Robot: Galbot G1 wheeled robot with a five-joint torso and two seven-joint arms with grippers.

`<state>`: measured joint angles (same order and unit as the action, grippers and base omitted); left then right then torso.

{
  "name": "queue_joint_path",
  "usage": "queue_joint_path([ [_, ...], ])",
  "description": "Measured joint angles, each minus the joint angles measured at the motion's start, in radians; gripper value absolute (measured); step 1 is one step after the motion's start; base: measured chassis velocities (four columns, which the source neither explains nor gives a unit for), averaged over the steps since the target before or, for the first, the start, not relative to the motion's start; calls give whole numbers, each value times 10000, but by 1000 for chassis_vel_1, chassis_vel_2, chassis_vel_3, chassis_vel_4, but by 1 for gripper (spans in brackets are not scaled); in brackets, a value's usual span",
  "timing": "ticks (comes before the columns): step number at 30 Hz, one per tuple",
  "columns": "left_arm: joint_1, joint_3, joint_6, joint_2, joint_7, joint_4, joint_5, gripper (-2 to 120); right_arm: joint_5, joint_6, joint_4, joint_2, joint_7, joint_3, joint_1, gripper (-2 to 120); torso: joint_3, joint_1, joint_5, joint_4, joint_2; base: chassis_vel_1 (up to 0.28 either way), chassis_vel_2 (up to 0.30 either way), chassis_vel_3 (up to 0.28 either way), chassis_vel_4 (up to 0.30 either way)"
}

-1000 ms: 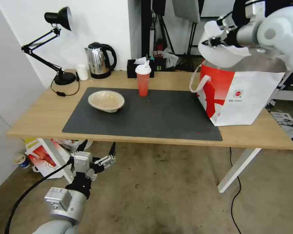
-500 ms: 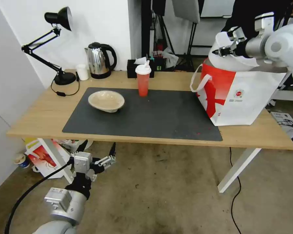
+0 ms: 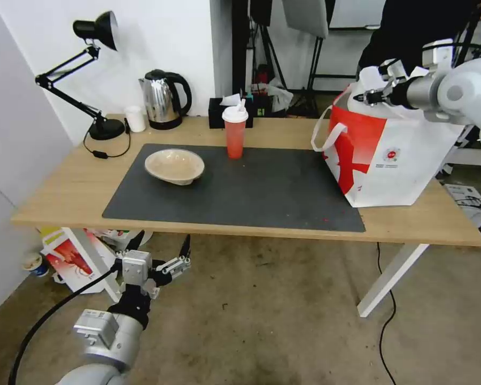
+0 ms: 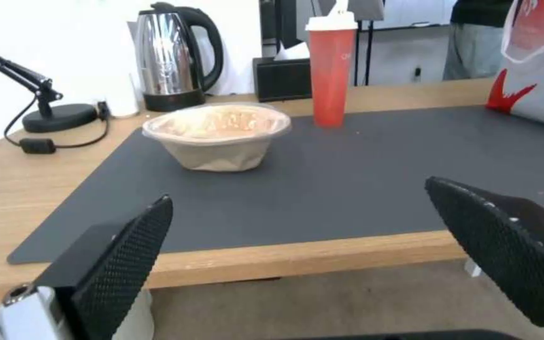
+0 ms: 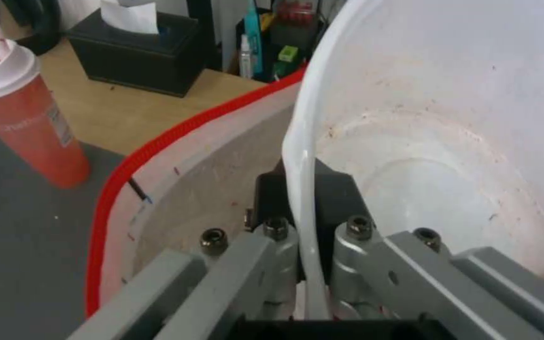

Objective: Pick up the trash from the table and place it into the takeout bag.

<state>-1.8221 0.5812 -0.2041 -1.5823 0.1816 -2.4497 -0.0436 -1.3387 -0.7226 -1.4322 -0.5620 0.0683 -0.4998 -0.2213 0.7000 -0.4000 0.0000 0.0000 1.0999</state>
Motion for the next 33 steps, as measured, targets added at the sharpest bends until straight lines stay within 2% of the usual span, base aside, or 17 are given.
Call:
queue_joint_path([
  [15,-34,1,17,-2,6,-41,31,100,-86,7,-344,119,-33,585,527,0,0,0,-1,-1,0,0,0,0,0],
  [23,-19,-8,31,44,11,-52,34,100,-604,15,-652,117,22,1411,1185,0,0,1,0,0,1,0,0,0,0],
  [30,56,-41,29,18,12,-38,34,100,-759,15,-854,128,12,1641,1404,0,0,0,-1,0,0,0,0,0,0],
  [33,77,-33,26,35,13,-25,34,100,-764,15,-853,129,15,1631,1339,12,0,0,0,-1,0,0,0,0,0],
])
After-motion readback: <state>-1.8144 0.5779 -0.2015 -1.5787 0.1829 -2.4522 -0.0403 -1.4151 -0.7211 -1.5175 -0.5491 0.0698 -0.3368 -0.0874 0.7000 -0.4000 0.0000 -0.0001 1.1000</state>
